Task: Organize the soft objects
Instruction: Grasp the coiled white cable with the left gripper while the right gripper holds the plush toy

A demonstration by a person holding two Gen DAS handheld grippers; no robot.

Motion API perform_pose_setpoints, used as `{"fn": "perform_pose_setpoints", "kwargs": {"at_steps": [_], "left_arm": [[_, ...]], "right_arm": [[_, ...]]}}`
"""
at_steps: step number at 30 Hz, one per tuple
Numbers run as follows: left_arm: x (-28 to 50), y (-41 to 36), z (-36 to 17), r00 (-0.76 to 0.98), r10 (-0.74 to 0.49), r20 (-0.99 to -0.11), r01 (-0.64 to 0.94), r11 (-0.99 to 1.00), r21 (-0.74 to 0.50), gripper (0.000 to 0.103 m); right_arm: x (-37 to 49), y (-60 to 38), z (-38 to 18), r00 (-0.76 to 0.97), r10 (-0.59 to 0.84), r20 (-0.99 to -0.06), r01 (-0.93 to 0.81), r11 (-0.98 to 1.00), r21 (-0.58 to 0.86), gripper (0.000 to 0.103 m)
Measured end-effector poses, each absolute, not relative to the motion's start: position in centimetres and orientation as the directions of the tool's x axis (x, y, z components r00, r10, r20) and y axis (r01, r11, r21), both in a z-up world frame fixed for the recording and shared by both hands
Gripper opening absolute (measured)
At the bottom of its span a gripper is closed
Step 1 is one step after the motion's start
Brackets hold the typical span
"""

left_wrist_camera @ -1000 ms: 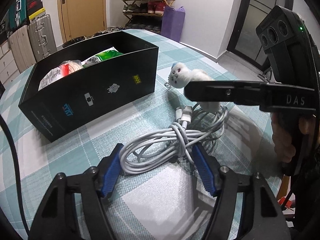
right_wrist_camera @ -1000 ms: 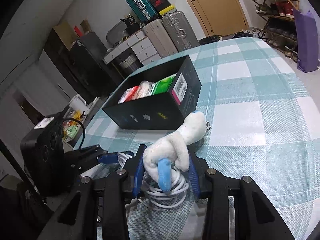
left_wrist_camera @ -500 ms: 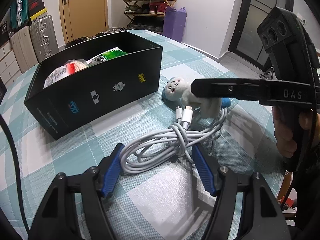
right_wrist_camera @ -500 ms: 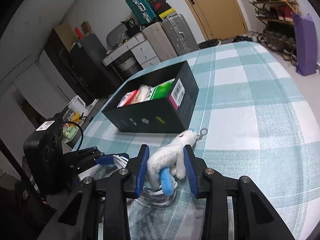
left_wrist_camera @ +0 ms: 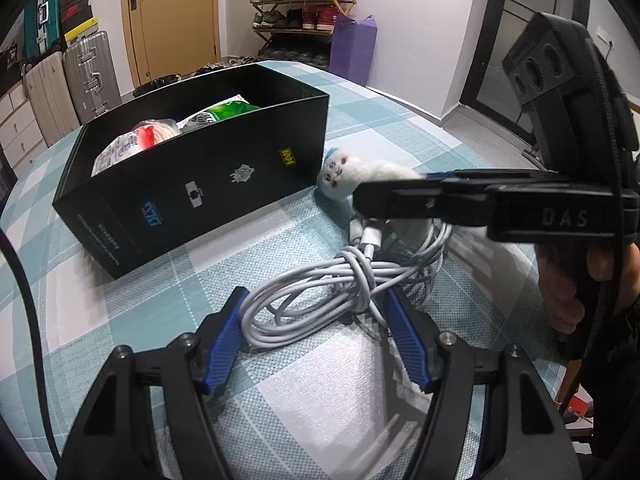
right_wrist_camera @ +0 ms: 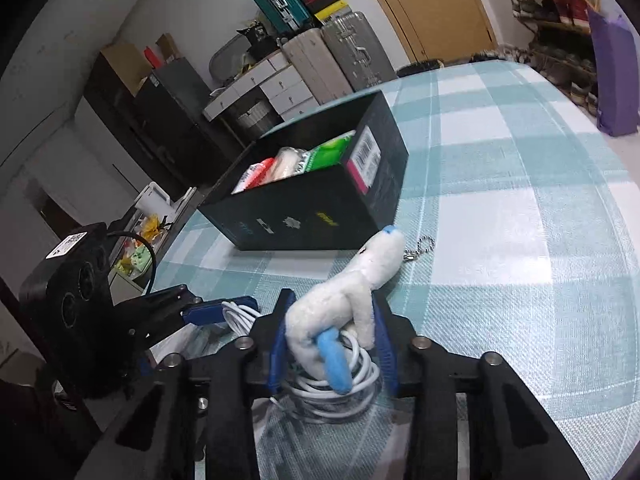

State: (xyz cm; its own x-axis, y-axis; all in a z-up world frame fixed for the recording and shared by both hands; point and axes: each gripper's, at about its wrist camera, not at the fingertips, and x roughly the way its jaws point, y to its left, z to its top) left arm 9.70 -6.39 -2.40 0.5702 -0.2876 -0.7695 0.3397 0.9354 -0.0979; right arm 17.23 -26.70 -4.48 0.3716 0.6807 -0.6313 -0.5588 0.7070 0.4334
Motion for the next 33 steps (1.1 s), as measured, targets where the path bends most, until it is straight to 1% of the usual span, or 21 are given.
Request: {"fn": "perform_pose_setpoints", "kwargs": {"at_steps": [4, 8, 19, 20, 22, 28, 33], "left_arm": [[9.5, -5.7, -2.4, 0.573, -0.287, -0.768, 0.327, 0.939, -0.106, 0.065], [9.3, -5.0, -2.3, 0.575, -0.289, -0.766, 0.319, 0.941, -0.115, 0.064], [8.3, -3.6, -2.1, 0.588, -0.275, -0.761, 0.288, 0.95, -0.121, 0.062], [8.4, -3.5, -2.2, 0.584, -0.278, -0.763, 0.284, 0.95, -0.129, 0.062], [8.4, -3.4, -2.3, 0.584, -0.28, -0.762, 0.28, 0.951, -0.135, 0.062], [8.0, -2.7, -2.0, 0.6, -0.272, -0.752, 0.269, 0.954, -0.131, 0.062], [7.4, -1.4, -1.6, 0.612, -0.284, -0.738, 0.247, 0.955, -0.162, 0.06]], "right_arm": [[16.7, -27.1, -3.5, 0.4, 0.706, -0.584, -0.576, 0.69, 0.439, 0.03], [16.6, -27.7, -2.7, 0.412, 0.743, -0.528, -0.58, 0.661, 0.477, 0.029], [16.0, -27.9, -1.7, 0.411, 0.787, -0.459, -0.596, 0.614, 0.518, 0.029], [16.0, -27.8, -1.6, 0.399, 0.8, -0.449, -0.605, 0.597, 0.527, 0.027], [15.8, -27.5, -1.4, 0.394, 0.811, -0.433, -0.613, 0.583, 0.533, 0.027], [15.4, -27.4, -0.8, 0.404, 0.809, -0.427, -0.622, 0.585, 0.521, 0.027], [15.2, -27.7, -0.1, 0.416, 0.811, -0.412, -0.629, 0.584, 0.514, 0.027]]}}
